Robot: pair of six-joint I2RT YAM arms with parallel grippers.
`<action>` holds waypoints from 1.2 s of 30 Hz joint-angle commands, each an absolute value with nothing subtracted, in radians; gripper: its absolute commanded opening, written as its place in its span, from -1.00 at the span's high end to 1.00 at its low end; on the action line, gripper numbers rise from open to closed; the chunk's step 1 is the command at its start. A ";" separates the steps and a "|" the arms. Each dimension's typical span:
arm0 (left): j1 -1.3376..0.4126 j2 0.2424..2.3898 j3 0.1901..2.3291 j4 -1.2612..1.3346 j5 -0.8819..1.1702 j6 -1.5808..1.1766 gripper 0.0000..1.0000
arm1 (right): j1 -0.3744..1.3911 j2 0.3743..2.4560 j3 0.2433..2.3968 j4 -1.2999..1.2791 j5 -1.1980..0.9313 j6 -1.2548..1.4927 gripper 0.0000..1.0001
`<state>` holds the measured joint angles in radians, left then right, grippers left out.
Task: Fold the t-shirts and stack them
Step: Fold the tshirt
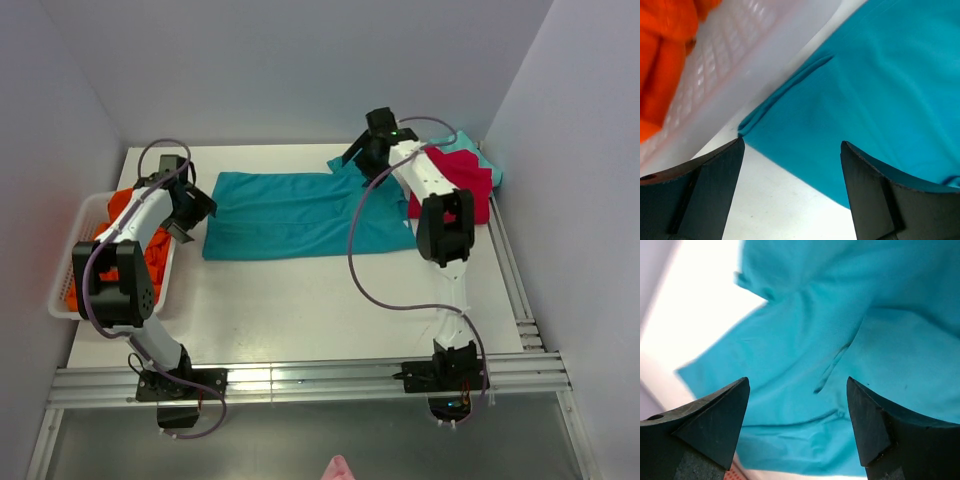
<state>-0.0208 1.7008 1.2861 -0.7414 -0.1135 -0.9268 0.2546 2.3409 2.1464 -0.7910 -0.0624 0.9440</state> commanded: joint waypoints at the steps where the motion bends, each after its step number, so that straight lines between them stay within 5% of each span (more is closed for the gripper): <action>1: -0.014 1.700 1.394 -0.736 -0.134 -0.897 -0.69 | 0.204 2.123 2.081 -0.690 -0.008 0.902 -0.71; 14: -0.014 1.660 1.410 -0.776 -0.109 -0.902 -0.67 | 0.180 1.665 1.528 -0.631 0.067 0.827 -0.60; 18: -0.014 1.611 1.372 -0.775 -0.117 -0.908 -0.65 | 0.158 1.557 1.340 -0.649 0.086 0.824 0.90; 19: -0.014 1.603 1.364 -0.773 -0.114 -0.910 -0.64 | 0.153 1.530 1.316 -0.658 0.081 0.822 1.00; 25: -0.049 1.523 1.232 -0.765 -0.106 -0.939 -0.56 | 0.150 1.422 1.128 -0.683 0.051 0.827 0.94; 26: -0.061 1.513 1.207 -0.765 -0.112 -0.946 -0.57 | 0.150 1.411 1.109 -0.698 0.049 0.827 0.77; 28: -0.093 1.477 1.132 -0.752 -0.118 -0.976 -0.58 | 0.149 1.388 1.071 -0.712 0.052 0.819 0.06; 30: -0.112 1.451 1.065 -0.736 -0.115 -1.006 -0.59 | 0.150 1.375 1.030 -0.722 0.045 0.815 -0.36; 36: -0.153 1.463 1.002 -0.744 -0.150 -1.052 -0.61 | 0.150 1.353 0.913 -0.672 0.008 0.824 -0.43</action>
